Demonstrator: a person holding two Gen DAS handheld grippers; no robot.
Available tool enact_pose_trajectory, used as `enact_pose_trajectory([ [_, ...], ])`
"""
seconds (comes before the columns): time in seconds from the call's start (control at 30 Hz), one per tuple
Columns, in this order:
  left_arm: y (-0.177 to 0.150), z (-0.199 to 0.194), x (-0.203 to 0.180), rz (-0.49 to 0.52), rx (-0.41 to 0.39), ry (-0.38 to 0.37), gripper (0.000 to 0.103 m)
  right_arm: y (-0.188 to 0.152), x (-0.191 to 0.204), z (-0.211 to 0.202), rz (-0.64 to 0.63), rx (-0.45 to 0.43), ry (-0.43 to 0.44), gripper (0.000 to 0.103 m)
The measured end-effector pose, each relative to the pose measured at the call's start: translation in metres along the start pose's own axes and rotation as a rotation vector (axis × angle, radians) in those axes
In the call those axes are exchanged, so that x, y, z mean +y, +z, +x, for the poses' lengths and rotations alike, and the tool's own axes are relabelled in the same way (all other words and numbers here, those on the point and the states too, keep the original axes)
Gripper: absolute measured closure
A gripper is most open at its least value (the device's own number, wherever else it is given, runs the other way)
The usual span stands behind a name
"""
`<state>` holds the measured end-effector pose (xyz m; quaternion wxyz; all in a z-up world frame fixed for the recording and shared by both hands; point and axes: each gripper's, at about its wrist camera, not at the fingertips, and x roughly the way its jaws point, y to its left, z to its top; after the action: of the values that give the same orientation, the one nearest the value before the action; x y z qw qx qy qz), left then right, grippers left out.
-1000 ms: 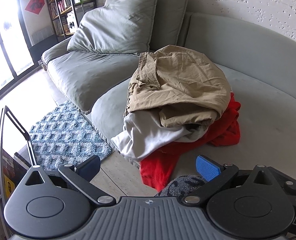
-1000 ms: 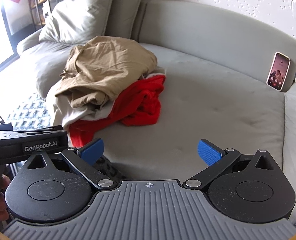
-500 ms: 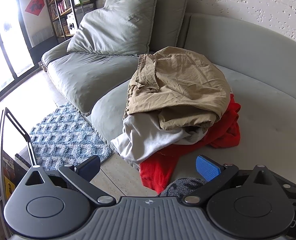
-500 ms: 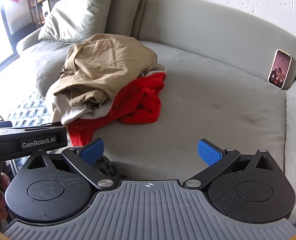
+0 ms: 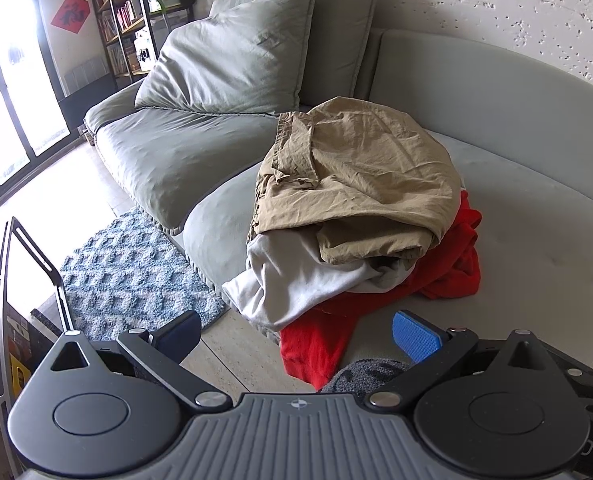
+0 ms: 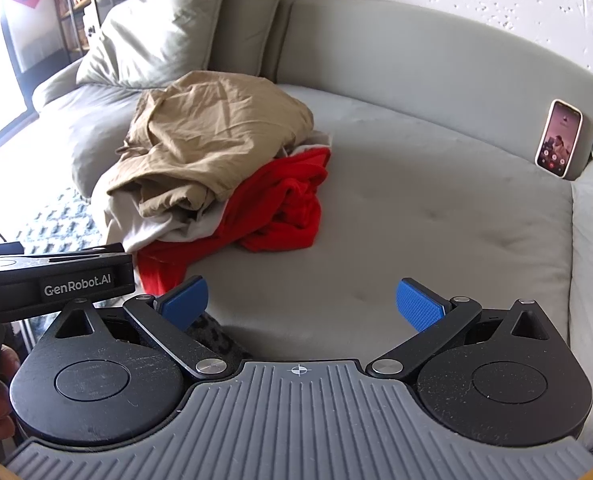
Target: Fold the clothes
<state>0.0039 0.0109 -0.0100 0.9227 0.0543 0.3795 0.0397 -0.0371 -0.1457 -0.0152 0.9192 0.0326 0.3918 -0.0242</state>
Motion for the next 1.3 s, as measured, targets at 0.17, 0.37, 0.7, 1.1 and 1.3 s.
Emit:
enact_pose_trajectory([
  [0.17, 0.000, 0.000, 0.000, -0.001, 0.002, 0.000, 0.001, 0.000, 0.000, 0.000, 0.005, 0.001, 0.003, 0.000],
  [0.37, -0.001, 0.001, 0.000, -0.003, 0.004, -0.002, 0.001, 0.000, -0.001, 0.001, 0.008, 0.005, 0.004, 0.000],
  [0.7, -0.003, 0.005, 0.000, -0.007, 0.015, -0.005, 0.001, -0.002, -0.001, 0.004, 0.010, 0.014, 0.002, 0.000],
  [1.1, -0.008, 0.031, 0.030, -0.072, 0.044, 0.016, 0.001, 0.008, 0.004, 0.013, -0.005, -0.009, 0.008, 0.000],
  [1.3, 0.011, 0.029, 0.081, -0.110, -0.071, 0.079, 0.001, 0.024, 0.013, 0.031, -0.049, -0.160, 0.070, 0.000],
])
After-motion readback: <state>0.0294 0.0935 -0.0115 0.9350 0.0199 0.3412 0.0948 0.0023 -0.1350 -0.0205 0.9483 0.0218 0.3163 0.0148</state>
